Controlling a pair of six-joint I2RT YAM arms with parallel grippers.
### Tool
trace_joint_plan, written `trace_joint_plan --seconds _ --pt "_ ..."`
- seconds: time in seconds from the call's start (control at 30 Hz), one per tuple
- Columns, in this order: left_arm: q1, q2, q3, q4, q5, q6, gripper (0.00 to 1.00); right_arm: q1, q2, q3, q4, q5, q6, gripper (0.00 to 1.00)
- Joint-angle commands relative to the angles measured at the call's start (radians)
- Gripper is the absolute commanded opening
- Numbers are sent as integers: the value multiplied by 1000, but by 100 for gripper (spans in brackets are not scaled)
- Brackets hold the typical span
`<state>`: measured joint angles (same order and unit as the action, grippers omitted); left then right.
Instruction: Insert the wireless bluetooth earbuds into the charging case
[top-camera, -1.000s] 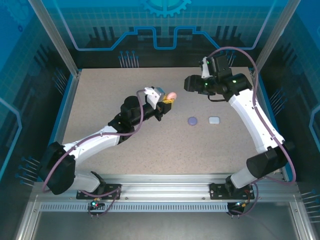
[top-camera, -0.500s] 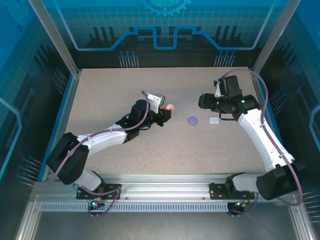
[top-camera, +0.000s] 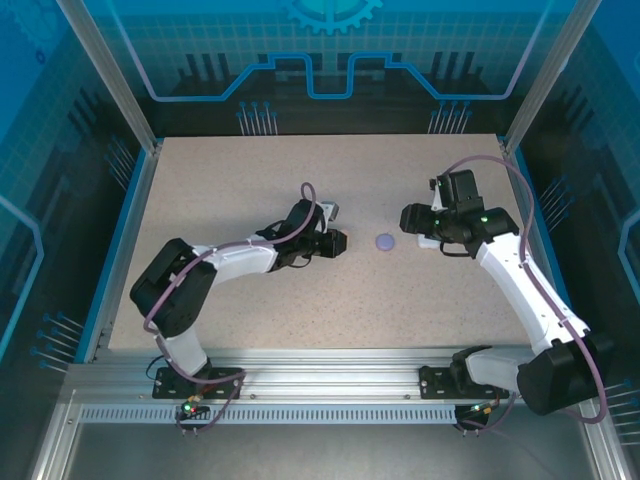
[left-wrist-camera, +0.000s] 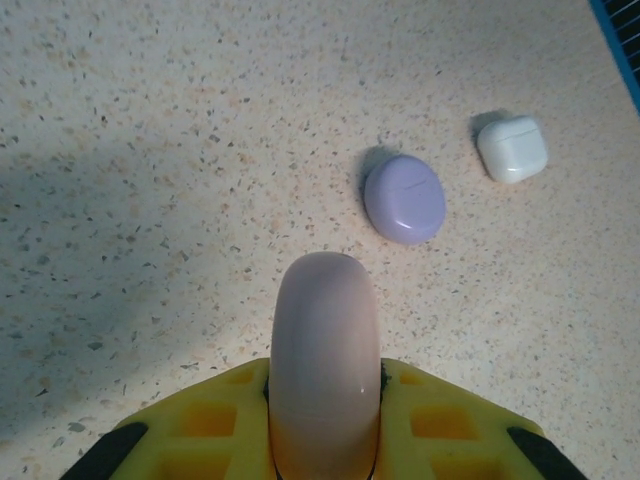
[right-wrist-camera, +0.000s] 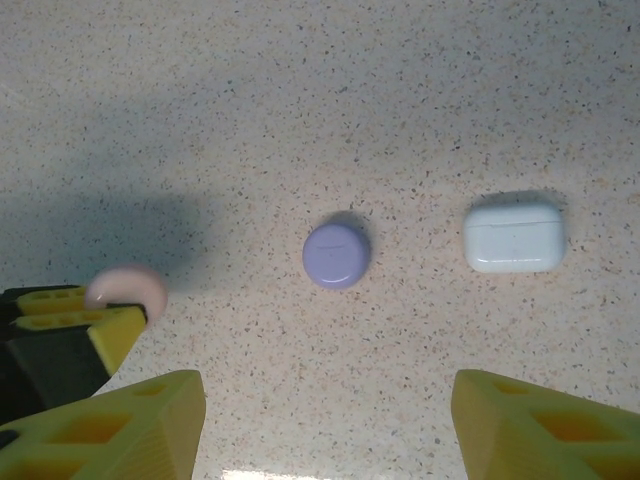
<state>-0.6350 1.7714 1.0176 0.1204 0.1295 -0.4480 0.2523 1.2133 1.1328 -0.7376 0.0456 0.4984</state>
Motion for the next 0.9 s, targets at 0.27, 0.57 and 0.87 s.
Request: trace_joint_plan --seconds 0.27,0.57,0.87 --pt "21 175 153 -96 65 -59 0 -15 -47 -24 3 14 11 67" --pt "66 230 180 -169 80 -68 11 -15 -54 -26 0 14 16 67" --pt "130 190 184 -272 59 -38 57 -17 -64 -13 -15 24 12 67"
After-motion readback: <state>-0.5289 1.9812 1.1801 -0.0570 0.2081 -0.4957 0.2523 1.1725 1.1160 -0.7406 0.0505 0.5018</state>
